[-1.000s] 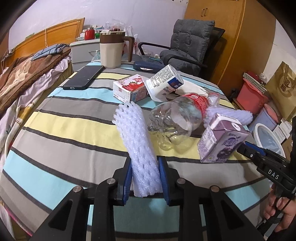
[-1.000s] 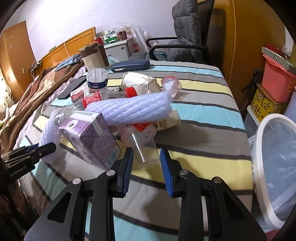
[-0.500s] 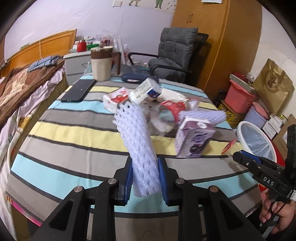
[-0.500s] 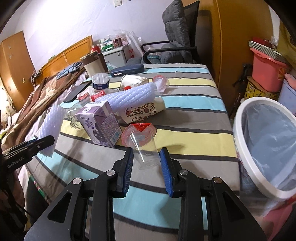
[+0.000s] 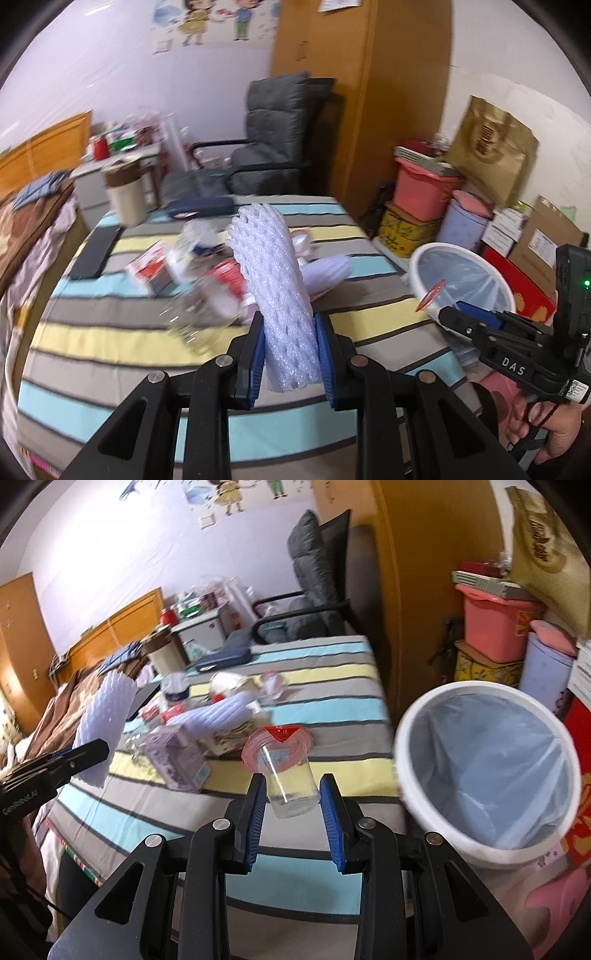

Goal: Collect trash
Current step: 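Carry both held items over the white bin and open both tools to drop them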

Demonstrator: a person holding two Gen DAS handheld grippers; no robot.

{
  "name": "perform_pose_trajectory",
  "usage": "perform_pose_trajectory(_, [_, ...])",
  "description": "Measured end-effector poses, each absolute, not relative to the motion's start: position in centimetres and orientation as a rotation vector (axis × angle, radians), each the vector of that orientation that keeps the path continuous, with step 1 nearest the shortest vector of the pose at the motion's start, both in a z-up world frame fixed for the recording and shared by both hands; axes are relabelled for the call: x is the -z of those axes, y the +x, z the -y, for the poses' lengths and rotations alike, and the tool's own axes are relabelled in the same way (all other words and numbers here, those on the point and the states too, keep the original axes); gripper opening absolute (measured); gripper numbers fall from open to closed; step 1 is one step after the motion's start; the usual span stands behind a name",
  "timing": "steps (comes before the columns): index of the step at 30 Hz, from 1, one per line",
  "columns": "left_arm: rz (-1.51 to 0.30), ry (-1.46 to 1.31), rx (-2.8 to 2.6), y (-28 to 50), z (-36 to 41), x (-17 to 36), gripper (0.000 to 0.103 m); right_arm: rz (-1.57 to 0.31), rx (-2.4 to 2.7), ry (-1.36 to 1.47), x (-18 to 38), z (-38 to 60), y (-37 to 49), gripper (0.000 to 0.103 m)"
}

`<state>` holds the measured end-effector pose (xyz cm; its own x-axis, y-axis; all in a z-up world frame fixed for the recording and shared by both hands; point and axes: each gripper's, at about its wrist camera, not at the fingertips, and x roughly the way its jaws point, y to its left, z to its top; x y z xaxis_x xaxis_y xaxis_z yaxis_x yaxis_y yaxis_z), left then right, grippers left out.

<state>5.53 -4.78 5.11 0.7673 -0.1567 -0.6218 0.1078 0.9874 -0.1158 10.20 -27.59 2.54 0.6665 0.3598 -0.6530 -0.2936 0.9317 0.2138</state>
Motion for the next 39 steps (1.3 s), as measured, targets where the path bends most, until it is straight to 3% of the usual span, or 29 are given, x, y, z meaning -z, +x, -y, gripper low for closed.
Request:
perform_pose_trajectory(36, [-0.855, 0.043, 0.658, 17.2, 25.8, 0.7, 0.027, -0.864, -0.012, 0.191, 0.8, 39.6, 12.2, 0.033])
perform_pose_trajectory(39, [-0.855, 0.048, 0.670, 17.6, 26.7, 0.8, 0.032, -0.873, 0.001, 0.196, 0.9, 40.0, 12.3, 0.033])
